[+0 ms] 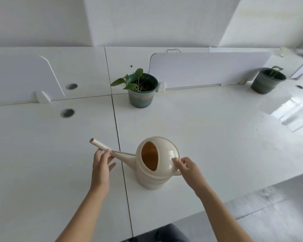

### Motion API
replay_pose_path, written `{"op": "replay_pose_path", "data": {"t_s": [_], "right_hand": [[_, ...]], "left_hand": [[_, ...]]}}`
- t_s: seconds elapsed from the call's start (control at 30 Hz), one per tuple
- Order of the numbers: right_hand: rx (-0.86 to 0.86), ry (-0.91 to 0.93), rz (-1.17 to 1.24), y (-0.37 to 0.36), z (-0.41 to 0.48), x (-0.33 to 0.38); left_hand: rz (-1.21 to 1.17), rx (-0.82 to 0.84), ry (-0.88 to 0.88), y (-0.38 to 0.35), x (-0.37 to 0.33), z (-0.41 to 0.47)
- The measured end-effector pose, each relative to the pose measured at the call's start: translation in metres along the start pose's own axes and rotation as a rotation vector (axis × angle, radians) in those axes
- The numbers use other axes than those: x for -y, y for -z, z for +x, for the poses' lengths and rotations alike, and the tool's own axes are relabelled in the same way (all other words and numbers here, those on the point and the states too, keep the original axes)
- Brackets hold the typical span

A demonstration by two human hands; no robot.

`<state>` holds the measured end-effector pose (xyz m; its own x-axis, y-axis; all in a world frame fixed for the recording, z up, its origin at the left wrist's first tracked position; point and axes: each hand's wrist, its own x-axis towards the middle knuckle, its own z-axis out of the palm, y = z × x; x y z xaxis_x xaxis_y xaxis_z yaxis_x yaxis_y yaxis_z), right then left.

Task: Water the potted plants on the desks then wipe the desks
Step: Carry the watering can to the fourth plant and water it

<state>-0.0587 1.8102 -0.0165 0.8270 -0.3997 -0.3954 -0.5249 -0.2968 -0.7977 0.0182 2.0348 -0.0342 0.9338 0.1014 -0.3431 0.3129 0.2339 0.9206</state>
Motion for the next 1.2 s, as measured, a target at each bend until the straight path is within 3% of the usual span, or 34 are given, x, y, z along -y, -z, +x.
{"op": "replay_pose_path", "data": {"t_s": [0.27, 0.4, 0.5, 0.73, 1.2], "right_hand": [[0.177, 0.096, 0.051, 0.005, -0.01, 0.007], [0.174, 0.188, 0.11, 0.009, -0.031, 0.024], [0.302, 0.268, 0.102, 0.021, -0.051, 0.043], [0.591, 0.38, -0.059, 0.019, -0.086, 0.047], [1.088, 0.519, -0.421, -0.063, -0.167, 0.039]], "left_hand": [[-0.093, -0.046, 0.004, 0.018, -0.004, -0.039], [-0.122, -0.105, -0.085, 0.035, -0.019, -0.081], [-0.154, -0.182, -0.181, 0.04, -0.034, -0.116], [-0.258, -0.444, -0.3, 0.053, -0.03, -0.202], [-0.275, -1.01, -0.237, 0.128, 0.021, -0.334]]}}
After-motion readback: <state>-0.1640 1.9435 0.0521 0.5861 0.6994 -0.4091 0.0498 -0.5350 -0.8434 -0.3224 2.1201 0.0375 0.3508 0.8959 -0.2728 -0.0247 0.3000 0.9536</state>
